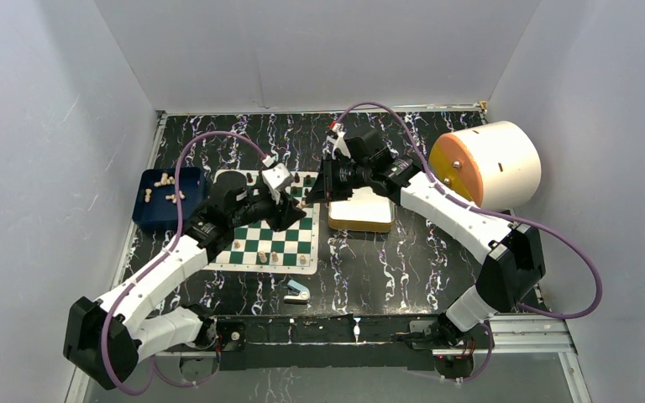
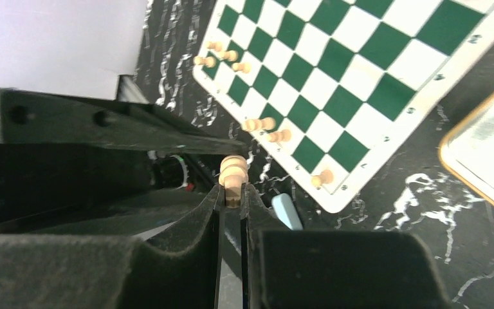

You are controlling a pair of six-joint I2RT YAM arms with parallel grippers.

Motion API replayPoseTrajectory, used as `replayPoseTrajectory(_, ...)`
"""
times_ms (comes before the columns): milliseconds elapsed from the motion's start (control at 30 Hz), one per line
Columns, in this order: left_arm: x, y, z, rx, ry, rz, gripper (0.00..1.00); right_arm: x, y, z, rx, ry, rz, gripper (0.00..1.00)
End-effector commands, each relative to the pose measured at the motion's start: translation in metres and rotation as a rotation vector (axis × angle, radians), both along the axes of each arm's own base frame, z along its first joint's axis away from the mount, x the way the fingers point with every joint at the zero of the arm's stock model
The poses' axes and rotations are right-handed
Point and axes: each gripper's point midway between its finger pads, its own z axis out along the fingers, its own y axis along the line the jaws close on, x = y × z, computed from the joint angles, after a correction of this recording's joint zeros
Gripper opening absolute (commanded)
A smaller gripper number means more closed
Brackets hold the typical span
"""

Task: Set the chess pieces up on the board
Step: Place the chess piece on the chessboard.

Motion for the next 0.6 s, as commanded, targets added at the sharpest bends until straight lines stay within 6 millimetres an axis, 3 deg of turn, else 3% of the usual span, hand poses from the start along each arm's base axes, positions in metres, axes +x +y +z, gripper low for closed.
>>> replayPoseTrajectory(0, -0.002, 0.005, 0.023, -0.052, -0.010, 0.061, 0.41, 0.018, -0.012, 0.007, -0.066, -0.098, -0.065, 0.00)
replayPoseTrajectory(200, 0.007, 0.038, 0.004, 0.060, 0.061, 0.263, 0.49, 0.026, -0.019, -0.003, -0.159, -0.120, -0.082, 0.00)
replayPoseTrajectory(267, 0.009, 0.050, 0.002, 0.084, 0.091, 0.346, 0.64, 0.027, -0.019, -0.008, -0.193, -0.126, -0.085, 0.00)
replayPoseTrajectory(300, 0.012, 0.057, 0.002, 0.092, 0.101, 0.398, 0.80, 0.028, -0.019, -0.009, -0.207, -0.133, -0.087, 0.00)
replayPoseTrajectory(333, 0.016, 0.064, 0.002, 0.101, 0.112, 0.455, 0.89, 0.027, -0.018, -0.011, -0.220, -0.133, -0.086, 0.00)
replayPoseTrajectory(433, 0.030, 0.095, -0.003, 0.146, 0.141, 0.678, 0.95, 0.024, -0.014, -0.014, -0.256, -0.156, -0.084, 0.00)
replayPoseTrajectory(567, 0.041, 0.127, -0.007, 0.240, 0.177, 0.870, 0.96, 0.014, -0.002, -0.022, -0.315, -0.185, -0.062, 0.00)
